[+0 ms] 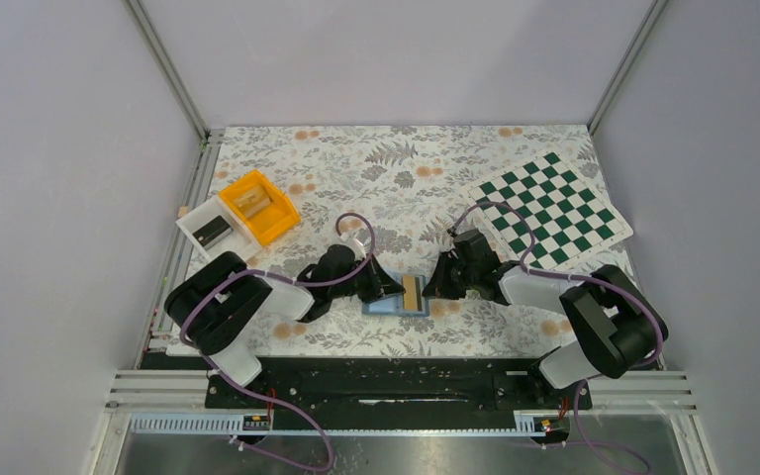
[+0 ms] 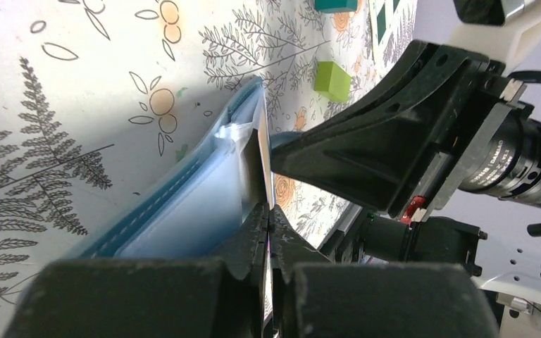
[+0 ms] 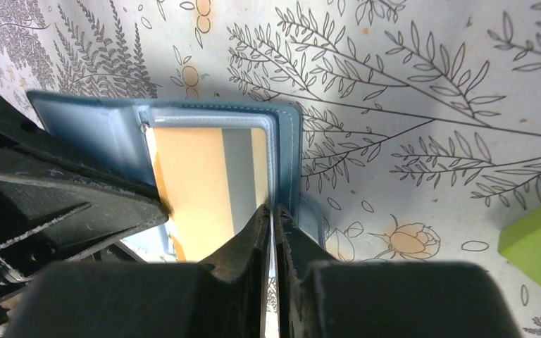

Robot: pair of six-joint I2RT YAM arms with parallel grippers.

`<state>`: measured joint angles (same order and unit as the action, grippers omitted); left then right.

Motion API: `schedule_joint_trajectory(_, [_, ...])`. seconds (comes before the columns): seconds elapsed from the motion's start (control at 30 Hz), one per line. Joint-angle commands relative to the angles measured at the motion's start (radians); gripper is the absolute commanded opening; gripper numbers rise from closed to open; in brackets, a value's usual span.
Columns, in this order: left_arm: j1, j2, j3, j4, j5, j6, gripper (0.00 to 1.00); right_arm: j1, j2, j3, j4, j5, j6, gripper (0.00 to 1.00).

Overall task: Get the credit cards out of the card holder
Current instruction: Remove the credit card from the card holder.

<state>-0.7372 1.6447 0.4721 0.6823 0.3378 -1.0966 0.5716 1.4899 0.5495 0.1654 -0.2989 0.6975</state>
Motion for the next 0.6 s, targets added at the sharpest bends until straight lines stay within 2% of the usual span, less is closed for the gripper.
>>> schedule_joint_trajectory(0.0, [-0.013, -0.031, -0.010, 0.048, 0.065, 0.001, 0.00, -0.008, 0.012, 0.041, -0.018, 0.025, -0.045, 0.11])
schedule_joint_trajectory(0.57, [0.036, -0.084, -0.042, -0.086, -0.013, 0.061, 0.00, -0.013, 0.015, 0.033, -0.021, 0.033, -0.044, 0.10])
